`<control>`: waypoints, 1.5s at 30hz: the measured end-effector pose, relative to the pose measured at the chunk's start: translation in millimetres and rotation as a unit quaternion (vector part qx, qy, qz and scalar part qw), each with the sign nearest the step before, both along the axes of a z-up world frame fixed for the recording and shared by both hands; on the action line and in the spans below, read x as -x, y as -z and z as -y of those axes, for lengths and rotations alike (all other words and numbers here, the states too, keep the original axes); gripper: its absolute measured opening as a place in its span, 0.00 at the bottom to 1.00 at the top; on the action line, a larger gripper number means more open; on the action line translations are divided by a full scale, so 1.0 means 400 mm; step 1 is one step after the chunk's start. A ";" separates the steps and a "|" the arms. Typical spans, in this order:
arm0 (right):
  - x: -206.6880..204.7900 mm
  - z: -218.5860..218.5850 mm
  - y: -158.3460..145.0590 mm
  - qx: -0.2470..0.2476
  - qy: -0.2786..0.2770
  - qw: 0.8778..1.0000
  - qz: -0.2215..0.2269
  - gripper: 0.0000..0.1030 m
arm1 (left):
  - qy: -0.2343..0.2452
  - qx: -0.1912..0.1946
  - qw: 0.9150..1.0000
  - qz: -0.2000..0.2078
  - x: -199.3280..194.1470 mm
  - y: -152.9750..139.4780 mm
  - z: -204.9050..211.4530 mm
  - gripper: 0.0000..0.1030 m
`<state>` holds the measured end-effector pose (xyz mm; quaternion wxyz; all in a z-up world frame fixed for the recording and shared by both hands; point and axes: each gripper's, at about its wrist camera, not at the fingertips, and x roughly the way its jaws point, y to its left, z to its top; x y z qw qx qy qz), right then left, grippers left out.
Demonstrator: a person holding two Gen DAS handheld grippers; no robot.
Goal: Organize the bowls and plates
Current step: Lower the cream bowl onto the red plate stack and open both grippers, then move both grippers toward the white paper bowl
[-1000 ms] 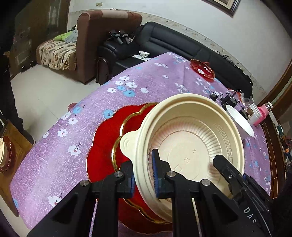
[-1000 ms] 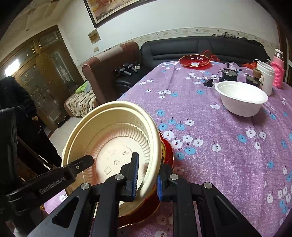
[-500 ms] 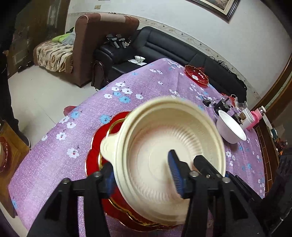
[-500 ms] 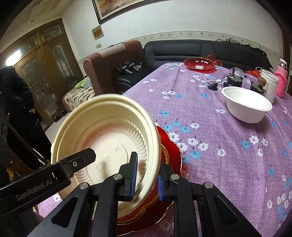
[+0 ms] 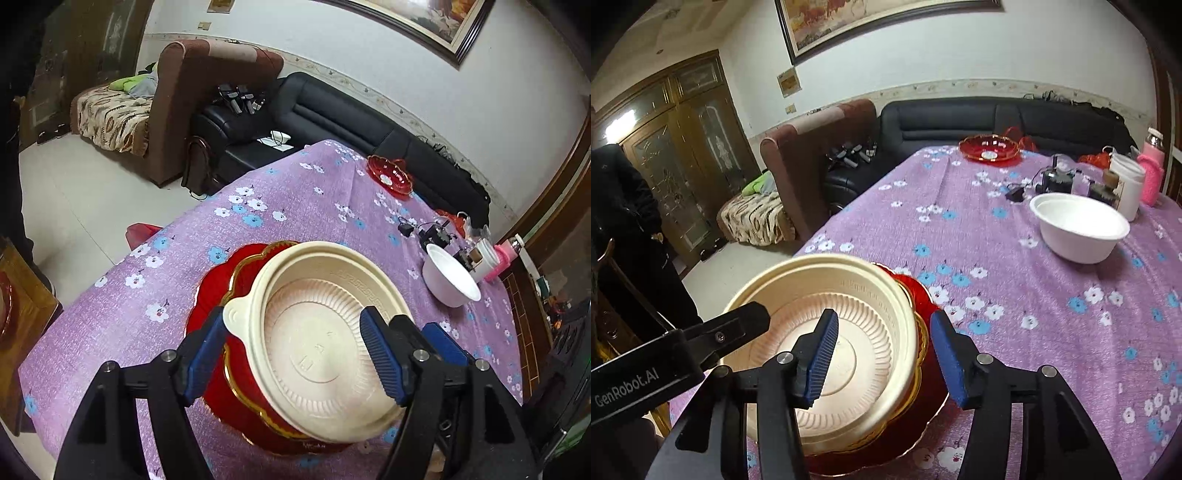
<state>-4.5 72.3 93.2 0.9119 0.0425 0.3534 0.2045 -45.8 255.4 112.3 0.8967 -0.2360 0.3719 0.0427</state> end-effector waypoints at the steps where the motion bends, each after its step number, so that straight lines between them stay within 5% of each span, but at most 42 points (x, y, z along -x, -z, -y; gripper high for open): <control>1: 0.003 0.005 -0.006 -0.001 0.001 1.000 0.003 0.55 | -0.001 0.000 1.000 0.002 0.007 -0.003 0.000 0.72; 5: 0.024 0.035 -0.024 -0.016 0.009 1.000 0.010 0.56 | 0.003 -0.006 1.000 0.012 0.039 -0.021 0.016 0.75; 10: 0.062 0.071 -0.036 -0.028 0.016 0.999 0.015 0.57 | 0.012 -0.058 0.998 0.036 0.088 -0.053 0.072 0.75; 23: 0.155 0.228 -0.023 -0.062 0.049 0.997 -0.001 0.59 | 0.033 -0.191 0.976 0.103 0.193 -0.131 0.261 0.81; 45: 0.189 0.494 -0.032 -0.096 0.120 0.988 0.000 0.60 | 0.098 -0.236 0.960 0.113 0.197 -0.144 0.470 0.83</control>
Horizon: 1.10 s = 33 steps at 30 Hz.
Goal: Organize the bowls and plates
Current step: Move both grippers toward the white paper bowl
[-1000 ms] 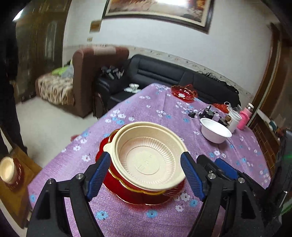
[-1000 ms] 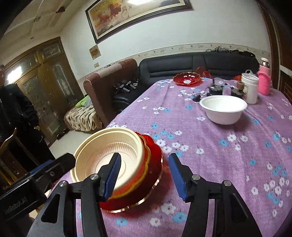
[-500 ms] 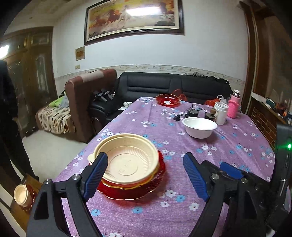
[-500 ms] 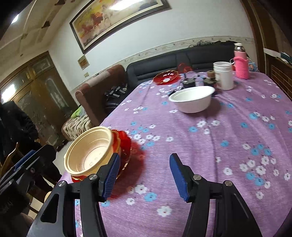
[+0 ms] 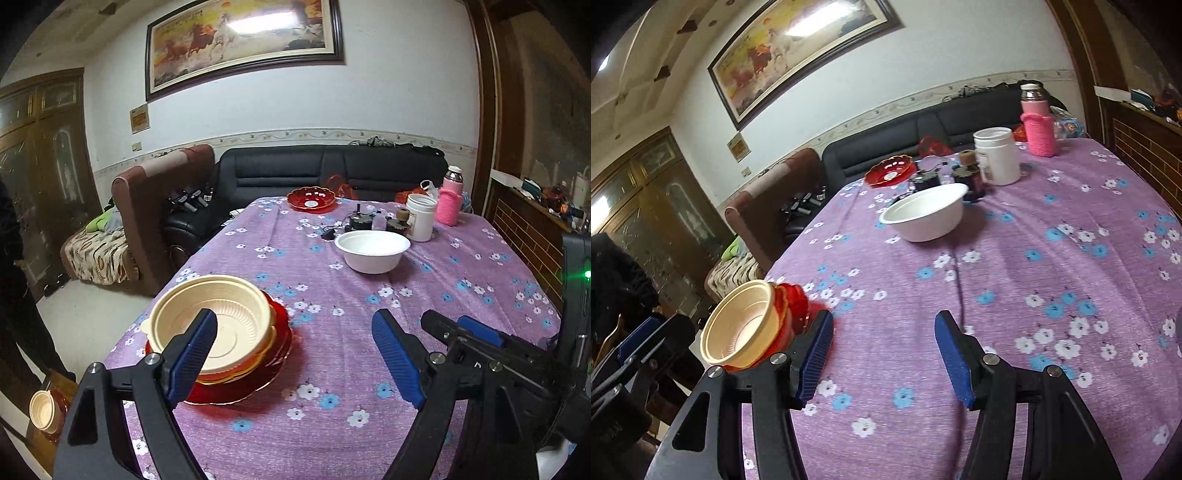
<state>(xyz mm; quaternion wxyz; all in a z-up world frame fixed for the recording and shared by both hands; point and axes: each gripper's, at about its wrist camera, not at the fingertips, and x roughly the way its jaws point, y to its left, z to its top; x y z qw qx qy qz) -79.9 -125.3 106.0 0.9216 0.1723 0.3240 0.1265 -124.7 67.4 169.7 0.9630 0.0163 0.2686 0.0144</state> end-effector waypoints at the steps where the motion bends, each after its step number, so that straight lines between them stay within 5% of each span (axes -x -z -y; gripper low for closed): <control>1: -0.001 0.010 0.001 0.000 0.003 1.000 -0.001 0.60 | 0.002 -0.003 1.000 -0.001 -0.002 0.002 0.007 0.83; 13: -0.052 0.103 -0.083 0.041 0.041 0.998 0.020 0.60 | 0.047 -0.007 0.999 -0.005 -0.102 -0.086 0.066 0.83; 23: -0.201 0.208 -0.254 0.091 0.099 0.988 0.072 0.63 | 0.072 0.041 0.997 0.009 -0.342 -0.230 0.084 0.88; 28: -0.308 0.232 -0.287 0.076 0.113 0.988 0.068 0.65 | 0.034 0.072 0.997 -0.025 -0.513 -0.206 0.064 0.88; 33: -0.424 0.229 -0.236 0.062 0.107 0.992 0.029 0.65 | -0.027 0.093 0.990 -0.101 -0.697 -0.109 0.027 0.88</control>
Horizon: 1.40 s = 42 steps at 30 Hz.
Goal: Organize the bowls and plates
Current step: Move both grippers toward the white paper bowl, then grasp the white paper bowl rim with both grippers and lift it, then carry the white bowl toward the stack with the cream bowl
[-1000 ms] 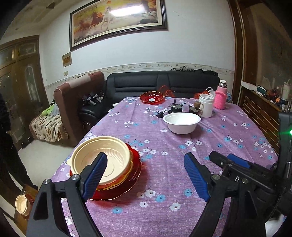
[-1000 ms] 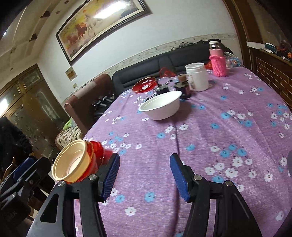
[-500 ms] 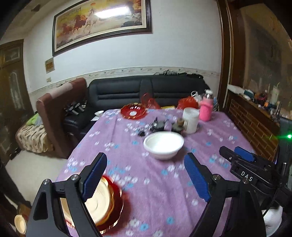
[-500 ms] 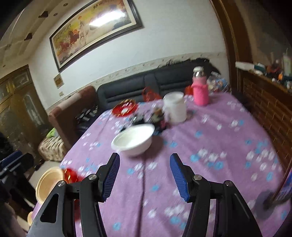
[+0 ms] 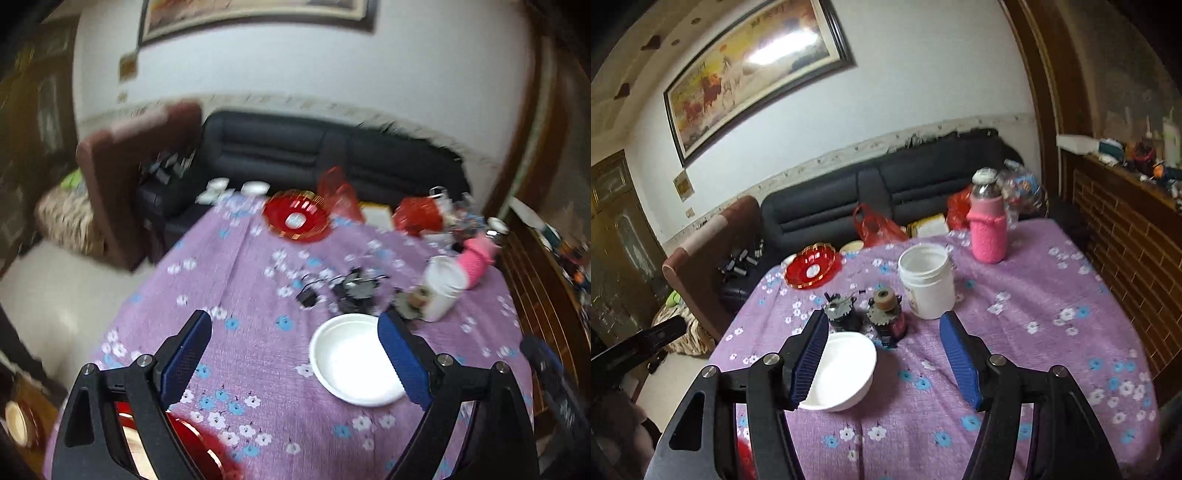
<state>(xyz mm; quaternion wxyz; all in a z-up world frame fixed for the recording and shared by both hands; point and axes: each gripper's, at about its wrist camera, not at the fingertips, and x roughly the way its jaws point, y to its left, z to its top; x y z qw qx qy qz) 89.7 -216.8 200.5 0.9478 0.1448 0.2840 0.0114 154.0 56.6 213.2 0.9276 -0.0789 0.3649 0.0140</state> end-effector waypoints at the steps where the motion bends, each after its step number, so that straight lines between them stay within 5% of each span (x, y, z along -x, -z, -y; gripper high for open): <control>1: -0.026 -0.008 0.022 -0.001 -0.004 1.000 -0.010 0.65 | -0.009 0.007 1.000 -0.013 -0.028 0.020 -0.009 0.88; 6: -0.141 -0.037 0.146 -0.030 -0.028 0.997 -0.069 0.65 | -0.039 0.039 0.996 -0.073 -0.141 0.128 -0.024 0.88; 15: -0.267 -0.066 0.356 -0.096 -0.033 0.981 -0.167 0.65 | -0.020 0.060 0.984 -0.166 -0.233 0.329 0.034 0.88; 20: -0.287 -0.080 0.417 -0.108 -0.036 0.974 -0.198 0.33 | -0.018 0.090 0.974 -0.207 -0.253 0.404 0.042 0.88; 26: -0.283 -0.067 0.439 -0.132 -0.036 0.968 -0.212 0.16 | -0.011 0.100 0.970 -0.222 -0.256 0.441 0.056 0.86; 28: -0.275 -0.052 0.437 -0.141 -0.036 0.967 -0.210 0.16 | -0.005 0.102 0.969 -0.224 -0.254 0.447 0.063 0.81; 32: -0.263 -0.031 0.437 -0.147 -0.030 0.966 -0.209 0.15 | 0.015 0.097 0.967 -0.237 -0.259 0.459 0.093 0.44; 36: -0.247 -0.032 0.436 -0.148 -0.034 0.966 -0.209 0.13 | 0.034 0.084 0.968 -0.232 -0.246 0.447 0.123 0.21; 42: -0.209 -0.058 0.404 -0.122 -0.040 0.972 -0.196 0.13 | 0.044 0.070 0.972 -0.219 -0.196 0.417 0.141 0.17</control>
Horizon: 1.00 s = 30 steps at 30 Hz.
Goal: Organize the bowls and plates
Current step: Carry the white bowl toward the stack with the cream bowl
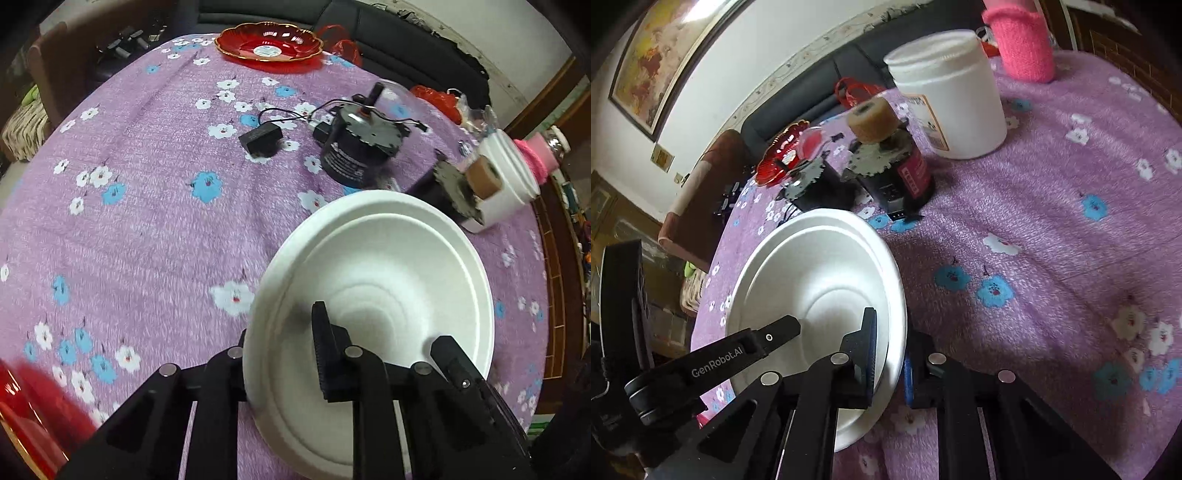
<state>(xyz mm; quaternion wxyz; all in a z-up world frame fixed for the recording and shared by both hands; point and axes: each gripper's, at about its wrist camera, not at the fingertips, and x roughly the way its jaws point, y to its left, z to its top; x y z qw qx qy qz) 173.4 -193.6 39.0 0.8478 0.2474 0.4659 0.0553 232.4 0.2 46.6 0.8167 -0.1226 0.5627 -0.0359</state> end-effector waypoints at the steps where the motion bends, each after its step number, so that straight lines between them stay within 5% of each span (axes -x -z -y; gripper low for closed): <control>1: 0.009 -0.001 -0.007 0.004 0.000 1.000 0.004 0.12 | -0.001 0.003 1.000 0.001 0.010 -0.004 -0.004 0.17; 9: 0.118 -0.021 -0.067 0.046 -0.019 0.998 0.046 0.12 | -0.002 -0.014 0.999 0.042 0.129 -0.066 -0.005 0.17; 17: 0.238 -0.016 -0.104 0.008 -0.023 0.997 0.079 0.12 | 0.010 -0.013 0.995 0.096 0.281 -0.123 -0.017 0.17; 30: 0.429 -0.083 -0.199 0.008 -0.050 0.988 0.143 0.13 | 0.005 -0.045 0.978 0.202 0.510 -0.235 -0.075 0.17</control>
